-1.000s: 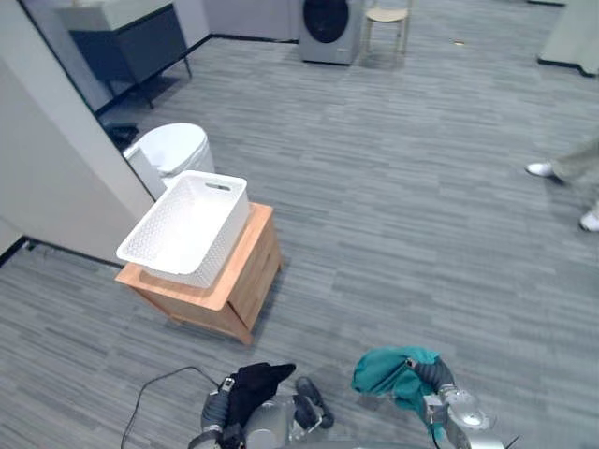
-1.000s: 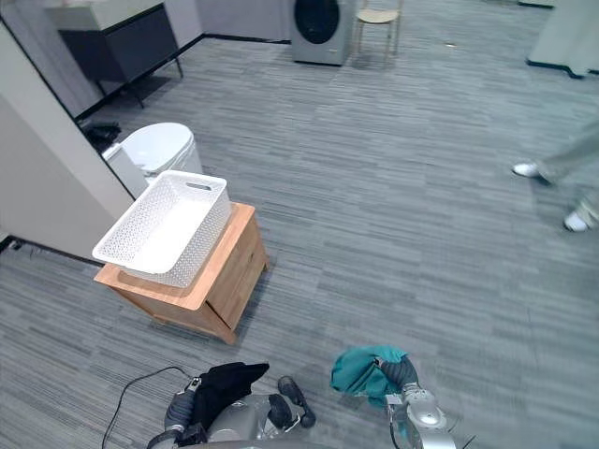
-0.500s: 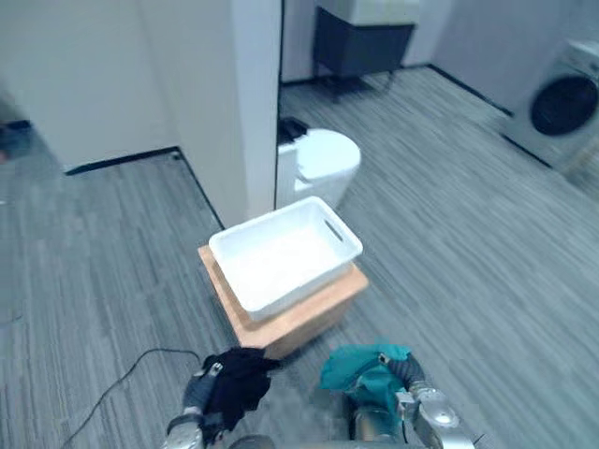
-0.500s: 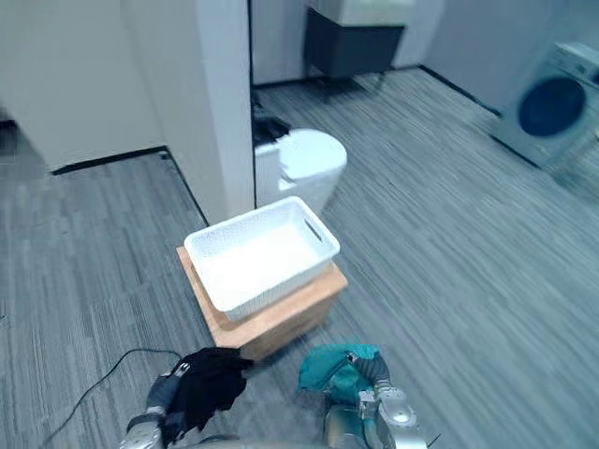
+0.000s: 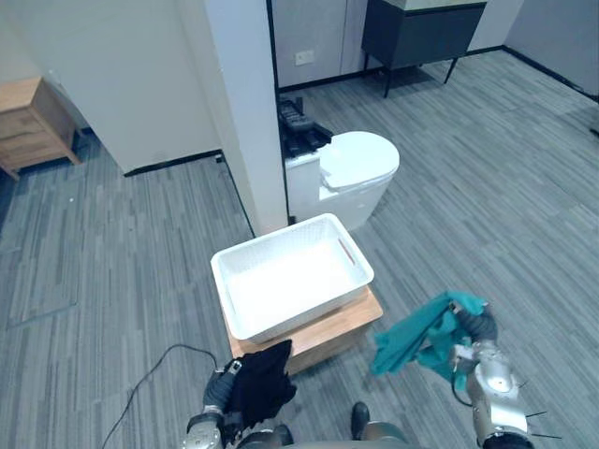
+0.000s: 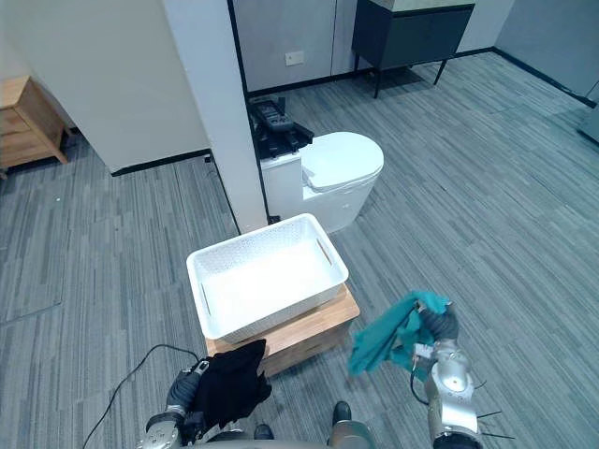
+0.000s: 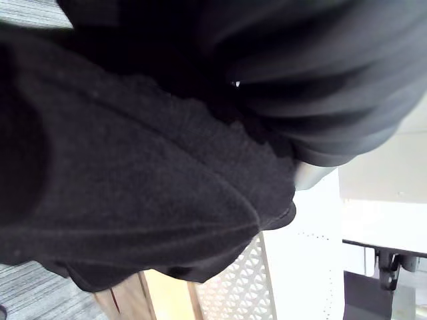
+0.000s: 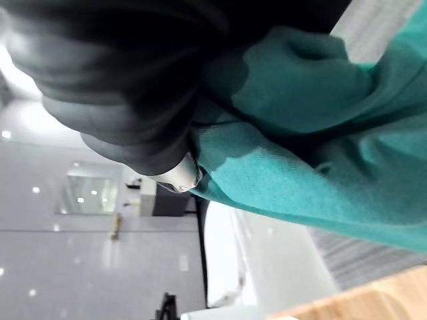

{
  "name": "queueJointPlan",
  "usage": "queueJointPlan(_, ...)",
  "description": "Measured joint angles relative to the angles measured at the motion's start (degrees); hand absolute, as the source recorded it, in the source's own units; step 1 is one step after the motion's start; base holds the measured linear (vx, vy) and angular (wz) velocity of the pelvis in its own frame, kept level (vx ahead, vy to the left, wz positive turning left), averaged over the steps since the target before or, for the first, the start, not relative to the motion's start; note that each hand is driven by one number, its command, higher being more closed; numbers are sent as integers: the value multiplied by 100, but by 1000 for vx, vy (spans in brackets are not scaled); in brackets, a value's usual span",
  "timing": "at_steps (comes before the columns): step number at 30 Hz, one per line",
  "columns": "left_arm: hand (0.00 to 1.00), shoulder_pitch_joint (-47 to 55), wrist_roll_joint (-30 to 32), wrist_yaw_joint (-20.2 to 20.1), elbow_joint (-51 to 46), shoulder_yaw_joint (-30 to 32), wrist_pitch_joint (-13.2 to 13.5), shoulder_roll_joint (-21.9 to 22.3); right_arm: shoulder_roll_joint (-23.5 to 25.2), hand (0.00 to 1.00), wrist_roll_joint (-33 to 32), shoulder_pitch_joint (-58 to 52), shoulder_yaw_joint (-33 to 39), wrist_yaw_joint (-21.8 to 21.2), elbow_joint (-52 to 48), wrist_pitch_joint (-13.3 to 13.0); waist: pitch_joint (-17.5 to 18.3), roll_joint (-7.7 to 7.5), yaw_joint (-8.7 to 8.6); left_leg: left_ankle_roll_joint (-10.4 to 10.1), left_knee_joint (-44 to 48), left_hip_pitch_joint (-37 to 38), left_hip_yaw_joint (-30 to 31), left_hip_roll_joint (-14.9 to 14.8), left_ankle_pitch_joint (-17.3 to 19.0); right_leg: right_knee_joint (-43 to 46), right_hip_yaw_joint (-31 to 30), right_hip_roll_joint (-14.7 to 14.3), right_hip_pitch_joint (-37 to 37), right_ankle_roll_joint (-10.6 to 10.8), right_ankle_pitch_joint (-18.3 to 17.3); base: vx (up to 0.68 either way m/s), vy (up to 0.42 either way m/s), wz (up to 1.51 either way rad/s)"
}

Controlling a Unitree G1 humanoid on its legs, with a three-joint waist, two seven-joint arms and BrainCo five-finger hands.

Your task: Tidy the bed and pick cloth on bed and put in laundry

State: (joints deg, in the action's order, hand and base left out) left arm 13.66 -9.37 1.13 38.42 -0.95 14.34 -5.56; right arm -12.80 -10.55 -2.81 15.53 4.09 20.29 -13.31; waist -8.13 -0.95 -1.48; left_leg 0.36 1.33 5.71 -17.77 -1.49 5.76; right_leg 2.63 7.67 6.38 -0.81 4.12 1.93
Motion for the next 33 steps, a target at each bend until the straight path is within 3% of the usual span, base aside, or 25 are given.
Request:
queueJointPlan(6,100,-31,1,-198,49,-122,-15,-279,-573,100,250,393,30,-167,-1178,-60,152,-164,-93,46,-419,94,227,123,-220,-47,210,58,60,50,-10,2,24,15)
queueJointPlan(8,100,-113,24,-242,60,-171,-28,-277,-780,100,308,607,33,-211,-1322,-58,156,-158,-108,47,-531,95,406,150,-261,269,200,109,-34,69,-82,-12,47,51)
queueJointPlan(12,100,-271,56,-430,280,-398,-5,-490,-1036,100,326,931,14,-409,-1772,67,201,-188,-269,99,-509,115,1159,142,-301,1423,-682,75,-276,-184,-272,28,103,98)
queueJointPlan(15,100,-239,-16,-436,333,-339,-12,-683,-1096,100,318,1615,-172,-631,-1969,92,299,-287,-177,178,-534,100,1308,203,-471,1300,-993,82,-162,-208,-317,26,40,47)
queueJointPlan(16,100,-252,-23,-413,332,-288,-11,-714,-1204,100,315,2030,-365,-741,-1970,111,327,-328,-81,152,-537,54,1320,248,-491,936,-1000,128,-12,-210,-314,-12,-2,10)
queueJointPlan(18,100,-248,-83,-357,332,-182,-5,-710,-1328,100,298,2499,-591,-861,-1970,152,343,-353,-54,148,-543,-17,1376,311,-521,517,-989,193,178,-210,-314,-21,-16,18)
queueJointPlan(22,100,-259,-129,-347,366,-79,-2,-594,-1552,100,159,3038,-990,-1064,-1968,500,386,-324,33,69,-713,-96,1419,304,-537,197,-939,222,262,-188,-325,-39,-56,10)
queueJointPlan(30,100,-235,-127,-348,525,-75,-16,-482,-1425,100,-12,3049,-1471,-1053,-1775,1291,562,-301,140,56,-714,-129,1254,170,-531,92,-775,202,303,-14,-192,-9,-51,3)
queueJointPlan(33,100,-251,-117,-352,528,-147,-16,-472,-1289,100,-7,3048,-1499,-1030,-1333,1458,598,-314,122,-157,-670,-195,1224,252,-743,94,-540,256,378,-15,-191,-23,-20,44)
